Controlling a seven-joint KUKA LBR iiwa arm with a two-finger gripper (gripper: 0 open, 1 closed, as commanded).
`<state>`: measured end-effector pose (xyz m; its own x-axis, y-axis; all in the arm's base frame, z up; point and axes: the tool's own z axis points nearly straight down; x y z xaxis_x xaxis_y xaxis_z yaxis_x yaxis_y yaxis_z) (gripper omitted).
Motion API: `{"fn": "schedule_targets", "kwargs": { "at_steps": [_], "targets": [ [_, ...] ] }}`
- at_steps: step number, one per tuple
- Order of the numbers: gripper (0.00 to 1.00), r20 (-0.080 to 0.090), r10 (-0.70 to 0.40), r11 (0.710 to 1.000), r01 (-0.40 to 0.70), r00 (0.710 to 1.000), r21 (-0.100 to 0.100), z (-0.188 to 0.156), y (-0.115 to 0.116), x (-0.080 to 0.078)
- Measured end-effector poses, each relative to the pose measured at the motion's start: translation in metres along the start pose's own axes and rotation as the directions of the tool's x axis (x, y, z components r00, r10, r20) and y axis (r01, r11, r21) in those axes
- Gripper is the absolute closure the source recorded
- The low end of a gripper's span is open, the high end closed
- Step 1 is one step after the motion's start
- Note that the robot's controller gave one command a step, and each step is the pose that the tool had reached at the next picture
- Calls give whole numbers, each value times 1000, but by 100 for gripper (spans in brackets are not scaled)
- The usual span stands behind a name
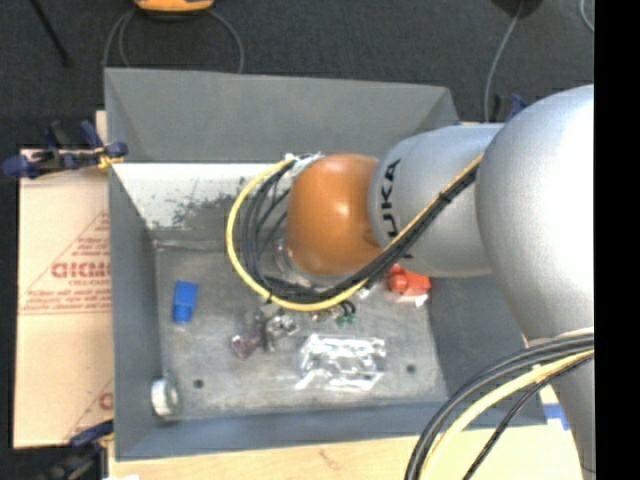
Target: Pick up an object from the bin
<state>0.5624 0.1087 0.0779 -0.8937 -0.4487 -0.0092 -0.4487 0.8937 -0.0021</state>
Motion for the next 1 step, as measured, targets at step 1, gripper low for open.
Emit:
{"fn": "schedule_targets", "kwargs": {
  "at_steps": [1],
  "targets": [
    [100, 1, 8, 1000, -8, 1000, 2, -70, -2, -3]
  ]
}}
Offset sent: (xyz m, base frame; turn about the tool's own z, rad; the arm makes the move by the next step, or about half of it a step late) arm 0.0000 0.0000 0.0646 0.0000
